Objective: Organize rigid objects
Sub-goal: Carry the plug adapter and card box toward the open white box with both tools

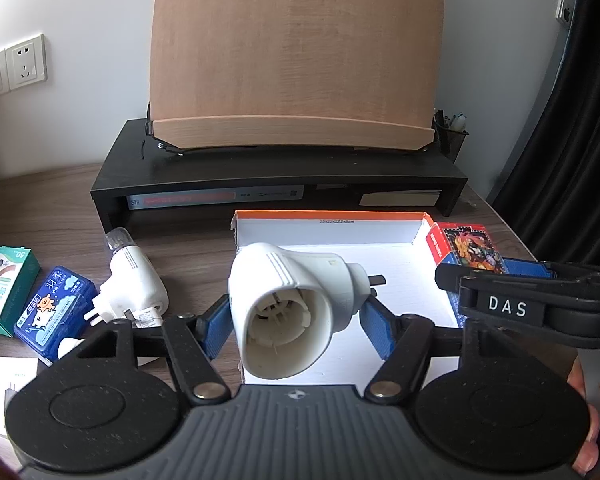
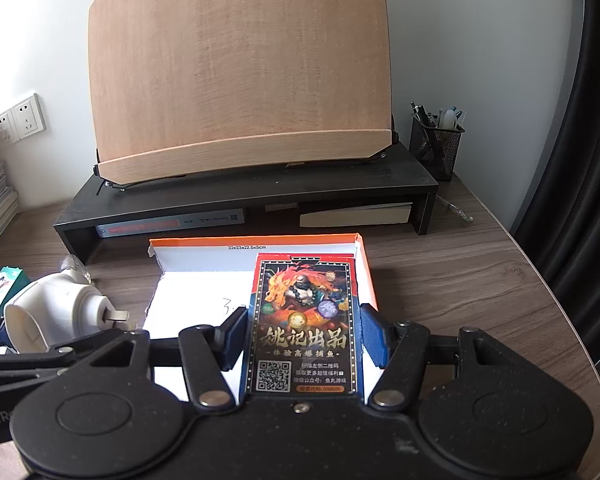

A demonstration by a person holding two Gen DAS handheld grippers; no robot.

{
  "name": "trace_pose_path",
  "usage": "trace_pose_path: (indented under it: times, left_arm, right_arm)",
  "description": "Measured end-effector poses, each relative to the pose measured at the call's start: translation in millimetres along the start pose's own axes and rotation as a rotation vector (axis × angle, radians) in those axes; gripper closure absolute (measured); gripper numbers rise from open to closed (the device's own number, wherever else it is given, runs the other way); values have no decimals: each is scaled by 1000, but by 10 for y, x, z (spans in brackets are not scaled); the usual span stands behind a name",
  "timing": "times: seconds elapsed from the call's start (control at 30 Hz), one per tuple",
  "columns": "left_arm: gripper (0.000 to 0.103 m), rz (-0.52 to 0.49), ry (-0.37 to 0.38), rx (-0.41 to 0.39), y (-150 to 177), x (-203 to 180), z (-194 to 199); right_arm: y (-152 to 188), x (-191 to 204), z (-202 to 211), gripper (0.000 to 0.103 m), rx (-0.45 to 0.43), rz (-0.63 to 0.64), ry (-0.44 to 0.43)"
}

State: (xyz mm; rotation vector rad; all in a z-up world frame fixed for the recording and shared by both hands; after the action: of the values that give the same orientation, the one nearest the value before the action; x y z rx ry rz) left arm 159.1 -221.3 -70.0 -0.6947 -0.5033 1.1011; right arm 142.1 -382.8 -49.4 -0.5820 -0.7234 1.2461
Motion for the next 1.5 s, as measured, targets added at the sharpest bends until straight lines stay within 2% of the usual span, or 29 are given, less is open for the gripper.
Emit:
trace_pose_path:
  times: [0.93,1.5]
  left_arm:
    - [34,4,-1,11,19,25,-57]
    - [34,-9,7,50,-9,-7,-430]
  right_arm:
    - [14,-29,-114,32,19,-9,0]
    - [-48,-181,-554,32,86,-17,2]
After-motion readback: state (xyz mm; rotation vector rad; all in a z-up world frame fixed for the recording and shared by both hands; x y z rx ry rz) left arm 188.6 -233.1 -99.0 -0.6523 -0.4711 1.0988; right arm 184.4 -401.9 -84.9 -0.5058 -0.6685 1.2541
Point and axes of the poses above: each gripper's, at about its wrist camera, not at the fingertips, and z roughly against the way its jaws point, x to its left, y to its underside, the point moved 8 cm from there along -z, roughly the way its jaws point, and after that the axes turned 12 degrees about -y, right-handed, at the moved point
